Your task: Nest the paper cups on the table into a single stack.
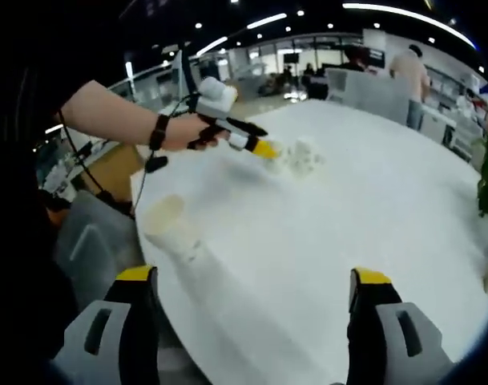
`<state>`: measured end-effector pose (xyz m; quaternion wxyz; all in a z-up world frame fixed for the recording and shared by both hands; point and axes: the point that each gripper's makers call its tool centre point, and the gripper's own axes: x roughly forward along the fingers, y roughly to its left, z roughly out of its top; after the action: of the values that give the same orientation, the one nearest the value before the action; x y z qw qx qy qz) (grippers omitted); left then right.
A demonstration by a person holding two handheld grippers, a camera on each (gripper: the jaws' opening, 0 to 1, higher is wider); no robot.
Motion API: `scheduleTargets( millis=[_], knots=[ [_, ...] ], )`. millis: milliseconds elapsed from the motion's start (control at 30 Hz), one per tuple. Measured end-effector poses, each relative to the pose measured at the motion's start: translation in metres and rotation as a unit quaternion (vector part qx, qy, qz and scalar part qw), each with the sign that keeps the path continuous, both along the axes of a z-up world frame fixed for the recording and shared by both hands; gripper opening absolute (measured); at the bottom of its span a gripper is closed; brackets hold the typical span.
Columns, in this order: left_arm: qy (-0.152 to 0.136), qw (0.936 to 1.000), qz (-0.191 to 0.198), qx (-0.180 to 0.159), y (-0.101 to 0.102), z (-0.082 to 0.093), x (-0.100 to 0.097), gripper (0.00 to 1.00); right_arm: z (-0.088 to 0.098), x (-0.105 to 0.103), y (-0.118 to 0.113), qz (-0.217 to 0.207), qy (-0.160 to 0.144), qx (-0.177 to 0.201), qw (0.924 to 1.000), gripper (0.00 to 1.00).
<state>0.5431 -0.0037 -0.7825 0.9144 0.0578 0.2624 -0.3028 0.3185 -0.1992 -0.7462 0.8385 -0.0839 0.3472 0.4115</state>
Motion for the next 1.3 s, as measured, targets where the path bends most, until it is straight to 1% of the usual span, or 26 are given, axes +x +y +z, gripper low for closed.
scheduleTargets(
  millis=[33,167,233,267,300,333,400,500,567,667,767,900,1033,1133,1300],
  knots=[
    [-0.003,1.0000,0.003,0.001,0.001,-0.001,0.004,0.72,0.000,0.002,-0.004,-0.004,0.000,-0.003,1.0000,0.97],
    [0.003,0.9999,0.008,-0.009,0.003,-0.005,0.012,0.70,0.001,0.006,-0.014,-0.018,0.002,-0.007,0.9998,0.97],
    [0.002,1.0000,0.009,-0.004,0.007,-0.006,0.016,0.65,0.000,0.006,-0.015,-0.020,0.004,-0.007,0.9998,0.97],
    [0.006,0.9997,0.018,-0.016,0.008,-0.004,0.018,0.63,-0.001,0.006,-0.015,-0.021,0.005,-0.008,0.9997,0.97],
    [0.011,0.9991,0.023,-0.034,0.007,-0.003,0.020,0.61,-0.001,0.005,-0.016,-0.021,0.007,-0.010,0.9997,0.97],
    [0.015,0.9987,0.024,-0.042,0.008,-0.003,0.021,0.59,-0.003,0.005,-0.017,-0.021,0.008,-0.012,0.9997,0.97],
    [0.015,0.9989,0.025,-0.038,0.011,-0.005,0.024,0.55,-0.003,0.006,-0.017,-0.023,0.011,-0.012,0.9996,0.97],
    [0.019,0.9991,0.018,-0.033,0.011,-0.008,0.023,0.53,-0.002,0.006,-0.016,-0.026,0.010,-0.011,0.9996,0.97],
    [0.014,0.9995,0.004,-0.027,0.009,-0.006,0.022,0.49,-0.002,0.007,-0.016,-0.027,0.009,-0.011,0.9995,0.97],
    [0.002,0.9995,-0.010,-0.029,0.005,0.000,0.021,0.39,-0.001,0.007,-0.016,-0.031,0.008,-0.009,0.9995,0.97],
    [0.005,0.9996,-0.012,-0.023,0.005,-0.001,0.020,0.39,0.000,0.006,-0.016,-0.031,0.009,-0.008,0.9994,0.96],
    [0.009,0.9995,-0.013,-0.027,0.005,0.003,0.017,0.38,0.001,0.005,-0.017,-0.031,0.008,-0.011,0.9994,0.96],
    [0.011,0.9992,-0.016,-0.035,0.003,0.009,0.012,0.38,0.004,0.007,-0.018,-0.039,0.005,-0.004,0.9992,0.96],
    [0.008,0.9992,-0.018,-0.036,0.003,0.016,0.008,0.38,0.004,0.006,-0.018,-0.035,0.002,-0.015,0.9993,0.96],
    [0.008,0.9989,-0.019,-0.042,0.006,0.026,0.000,0.38,0.015,0.007,-0.012,-0.038,-0.011,-0.004,0.9992,0.96]
  ],
)
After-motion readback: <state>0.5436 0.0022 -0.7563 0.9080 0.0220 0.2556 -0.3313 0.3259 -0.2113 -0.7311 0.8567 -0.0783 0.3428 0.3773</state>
